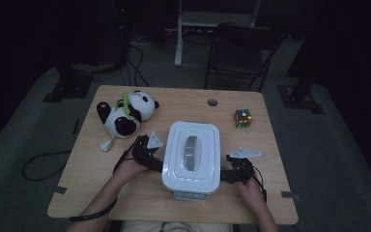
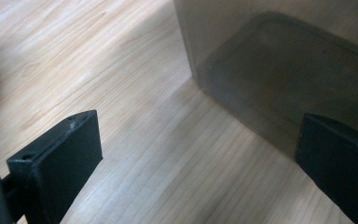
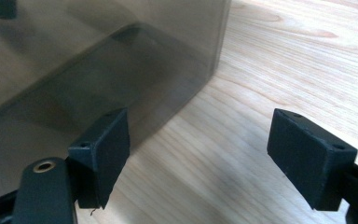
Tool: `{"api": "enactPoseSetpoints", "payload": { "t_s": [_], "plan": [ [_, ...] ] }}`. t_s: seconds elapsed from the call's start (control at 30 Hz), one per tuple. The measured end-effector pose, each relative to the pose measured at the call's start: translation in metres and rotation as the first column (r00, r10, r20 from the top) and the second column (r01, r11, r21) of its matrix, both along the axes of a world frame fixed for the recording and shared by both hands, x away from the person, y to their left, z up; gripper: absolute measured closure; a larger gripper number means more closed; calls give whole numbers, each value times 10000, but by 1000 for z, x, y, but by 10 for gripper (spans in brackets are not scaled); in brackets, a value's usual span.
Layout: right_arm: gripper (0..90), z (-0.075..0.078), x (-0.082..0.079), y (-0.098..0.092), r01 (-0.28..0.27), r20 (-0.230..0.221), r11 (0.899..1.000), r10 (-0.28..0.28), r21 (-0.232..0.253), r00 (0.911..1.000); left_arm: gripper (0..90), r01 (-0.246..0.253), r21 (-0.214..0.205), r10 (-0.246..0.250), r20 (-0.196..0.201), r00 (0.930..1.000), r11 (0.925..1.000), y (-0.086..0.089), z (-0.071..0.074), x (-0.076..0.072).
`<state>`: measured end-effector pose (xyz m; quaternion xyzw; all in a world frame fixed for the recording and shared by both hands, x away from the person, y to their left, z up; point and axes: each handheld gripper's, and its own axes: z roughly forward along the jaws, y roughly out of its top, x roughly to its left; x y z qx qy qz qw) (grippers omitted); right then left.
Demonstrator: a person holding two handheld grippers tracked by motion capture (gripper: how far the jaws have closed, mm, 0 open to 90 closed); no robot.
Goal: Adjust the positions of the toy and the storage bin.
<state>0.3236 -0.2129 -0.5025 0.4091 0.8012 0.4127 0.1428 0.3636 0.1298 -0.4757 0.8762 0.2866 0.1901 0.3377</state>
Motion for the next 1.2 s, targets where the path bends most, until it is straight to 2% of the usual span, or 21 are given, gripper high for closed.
{"api": "enactPoseSetpoints", "payload": {
  "t_s": [0.17, 0.3, 0.33, 0.4, 0.47, 0.53, 0.67, 0.8, 0.97, 1.03, 1.13, 1.2],
  "plan": [
    [205, 0, -1, 3, -162, 1, 9999, 162, -8, 9999, 13, -35, -13, 35, -17, 10000, 10000, 4, 0, -2],
    [155, -1, 2, 2, -237, 108, 9996, 238, -121, 9997, 12, -147, -578, 129, -303, 9995, 9982, 12, -5, -3],
    [155, -1, 2, 2, -237, 108, 9996, 238, -121, 9997, 12, -147, -578, 129, -303, 9995, 9982, 12, -5, -3],
    [138, -1, 5, 0, -136, 243, 9998, 139, -128, 9996, 12, -135, -1049, 87, -458, 9989, 9944, 16, -9, -4],
    [135, 3, 10, -7, 281, 601, 9996, -275, -89, 9978, 12, -73, -1192, 11, -520, 9986, 9928, 18, -11, -4],
    [130, 6, 16, -15, 597, 713, 9981, -605, 129, 9956, 12, -3, -1174, -60, -532, 9986, 9931, 19, -13, -5],
    [127, 10, 27, -27, 1288, 979, 9917, -1282, 0, 9869, 12, -17, -1119, -54, -636, 9980, 9937, 23, -17, -4],
    [126, 12, 39, -39, 1965, 1225, 9803, -1974, 200, 9726, 12, -96, -1147, 6, -782, 9969, 9934, 29, -19, -4],
    [126, 16, 56, -52, 2535, 940, 9628, -2620, 937, 9605, 12, -243, -1018, 155, -861, 9962, 9945, 37, -24, -6],
    [127, 17, 63, -56, 2699, 871, 9567, -2796, 1089, 9562, 12, -322, -965, 233, -919, 9955, 9948, 41, -26, -7],
    [118, 20, 75, -59, 3174, 808, 9436, -3250, 948, 9422, 12, -431, -807, 350, -988, 9945, 9958, 47, -29, -9],
    [113, 20, 81, -61, 3238, 890, 9427, -3304, 809, 9396, 12, -539, -818, 447, -1107, 9928, 9952, 51, -32, -11]
  ]
}}
